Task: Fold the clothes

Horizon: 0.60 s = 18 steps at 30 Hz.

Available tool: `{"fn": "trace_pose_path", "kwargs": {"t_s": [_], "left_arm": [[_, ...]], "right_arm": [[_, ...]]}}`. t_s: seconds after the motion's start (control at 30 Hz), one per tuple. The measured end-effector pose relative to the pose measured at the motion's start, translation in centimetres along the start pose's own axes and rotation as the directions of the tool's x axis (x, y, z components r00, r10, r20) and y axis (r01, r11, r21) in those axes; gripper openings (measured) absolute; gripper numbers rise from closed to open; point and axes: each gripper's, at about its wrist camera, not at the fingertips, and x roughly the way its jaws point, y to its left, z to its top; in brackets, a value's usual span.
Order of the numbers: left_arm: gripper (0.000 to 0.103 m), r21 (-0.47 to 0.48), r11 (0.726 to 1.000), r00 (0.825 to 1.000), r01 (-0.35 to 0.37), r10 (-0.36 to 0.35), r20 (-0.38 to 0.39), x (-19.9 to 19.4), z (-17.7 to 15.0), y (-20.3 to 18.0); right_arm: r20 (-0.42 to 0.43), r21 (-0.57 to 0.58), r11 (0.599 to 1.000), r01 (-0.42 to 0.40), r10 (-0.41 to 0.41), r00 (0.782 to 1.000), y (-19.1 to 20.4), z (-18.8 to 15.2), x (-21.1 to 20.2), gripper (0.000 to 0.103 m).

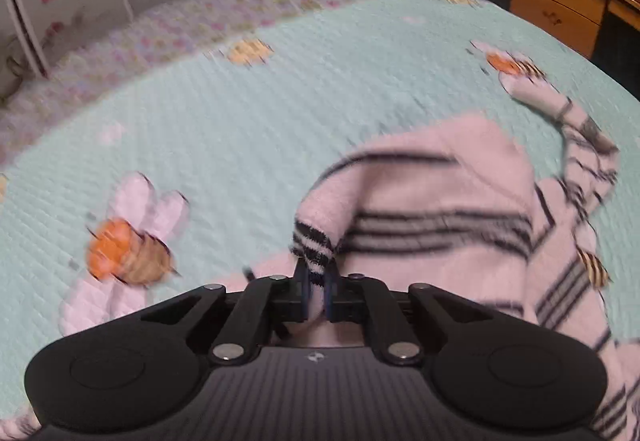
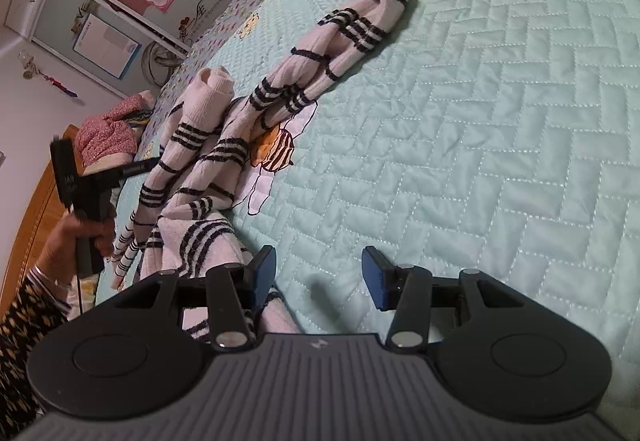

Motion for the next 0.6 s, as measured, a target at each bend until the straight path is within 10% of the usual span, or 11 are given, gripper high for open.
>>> {"fn": "trace_pose_path", "kwargs": {"t_s": [0.07, 0.13, 0.27, 0.37, 0.6], "left_arm": [[0.006, -0.019, 0.993, 0.992, -0.118, 0.119, 0.048, -1.6, 1.3, 1.0], [0.006, -0.152, 0.942, 0.948, -0.300, 0.312, 0.063, -3.1, 2.9, 4.6], [0.006, -0.356, 0.691, 0.749, -0.629, 0.661, -0.040, -5.3, 4.3, 12.0], [0.015, -0.406, 0.686, 0.784, -0.603, 0.603, -0.145, -4.6, 2.8, 14.9], [0.041, -0.476, 0.702, 0.800, -0.529, 0.599, -0.006, -8.3, -4.7, 11.5]], "right_arm": [[0.000, -0.005, 1.000, 0.003, -0.003, 1.000, 0.0, 0.1, -0.1, 0.050], [0.002, -0.021, 1.000, 0.015, -0.015, 1.000, 0.2, 0.0, -0.1, 0.050], [0.003, -0.064, 0.997, 0.044, -0.043, 0.999, 1.0, -0.1, 0.1, 0.050], [0.003, -0.057, 0.998, 0.035, -0.035, 0.999, 0.8, 0.0, 0.0, 0.050], [-0.005, -0.042, 0.999, 0.010, -0.010, 1.000, 0.5, 0.6, -0.2, 0.050]]}}
